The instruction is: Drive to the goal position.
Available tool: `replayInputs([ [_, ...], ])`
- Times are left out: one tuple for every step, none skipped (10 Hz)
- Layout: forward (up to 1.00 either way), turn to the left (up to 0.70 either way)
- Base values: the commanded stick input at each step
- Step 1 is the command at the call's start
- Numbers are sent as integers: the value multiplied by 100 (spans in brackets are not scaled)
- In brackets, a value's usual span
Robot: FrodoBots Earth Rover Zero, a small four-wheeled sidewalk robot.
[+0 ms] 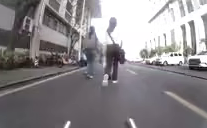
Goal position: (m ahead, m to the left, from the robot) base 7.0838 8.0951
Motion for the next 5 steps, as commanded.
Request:
replayInputs([
  [70,-14],
  [70,-14],
  [70,-14],
  [70,-14],
  [70,-3],
])
